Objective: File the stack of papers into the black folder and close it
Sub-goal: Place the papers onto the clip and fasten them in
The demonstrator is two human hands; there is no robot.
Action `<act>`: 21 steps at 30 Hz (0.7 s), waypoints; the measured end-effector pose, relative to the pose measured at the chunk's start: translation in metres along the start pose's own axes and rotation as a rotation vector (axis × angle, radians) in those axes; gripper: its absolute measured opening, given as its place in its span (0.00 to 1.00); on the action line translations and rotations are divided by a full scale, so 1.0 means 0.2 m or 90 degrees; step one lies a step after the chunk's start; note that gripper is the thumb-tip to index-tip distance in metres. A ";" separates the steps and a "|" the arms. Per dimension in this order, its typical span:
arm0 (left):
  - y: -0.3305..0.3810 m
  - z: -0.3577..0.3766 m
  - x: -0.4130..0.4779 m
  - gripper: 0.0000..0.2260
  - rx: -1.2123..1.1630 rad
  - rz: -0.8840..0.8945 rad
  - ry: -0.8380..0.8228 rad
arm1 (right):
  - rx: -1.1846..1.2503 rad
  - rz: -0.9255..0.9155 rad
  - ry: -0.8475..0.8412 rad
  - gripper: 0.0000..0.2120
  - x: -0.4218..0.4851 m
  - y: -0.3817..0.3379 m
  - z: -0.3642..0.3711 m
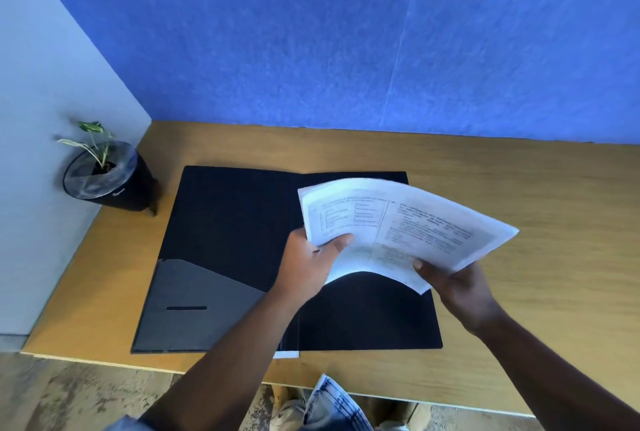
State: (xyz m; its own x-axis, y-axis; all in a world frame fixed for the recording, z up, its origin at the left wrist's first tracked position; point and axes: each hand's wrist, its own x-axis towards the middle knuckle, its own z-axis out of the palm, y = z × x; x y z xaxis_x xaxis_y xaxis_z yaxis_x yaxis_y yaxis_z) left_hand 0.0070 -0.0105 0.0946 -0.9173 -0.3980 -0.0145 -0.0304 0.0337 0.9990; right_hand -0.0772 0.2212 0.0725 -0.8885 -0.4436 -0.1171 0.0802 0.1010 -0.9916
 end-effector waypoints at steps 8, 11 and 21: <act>-0.05 0.01 0.07 0.09 -0.041 -0.148 -0.003 | -0.040 0.048 0.096 0.05 0.09 0.04 -0.04; -0.16 0.01 -0.02 0.04 0.035 -0.261 0.034 | 0.012 0.151 0.107 0.03 0.12 0.10 -0.07; -0.38 -0.03 -0.15 0.02 0.139 -0.416 0.102 | -0.003 0.285 0.134 0.07 0.22 0.26 -0.02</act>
State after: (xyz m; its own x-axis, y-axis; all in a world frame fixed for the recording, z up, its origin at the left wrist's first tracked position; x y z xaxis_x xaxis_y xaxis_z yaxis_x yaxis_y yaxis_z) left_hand 0.0390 -0.0073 0.0191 -0.6141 -0.5293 -0.5855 -0.6497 -0.0823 0.7558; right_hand -0.1138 0.2100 0.0166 -0.8396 -0.1658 -0.5173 0.4731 0.2447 -0.8463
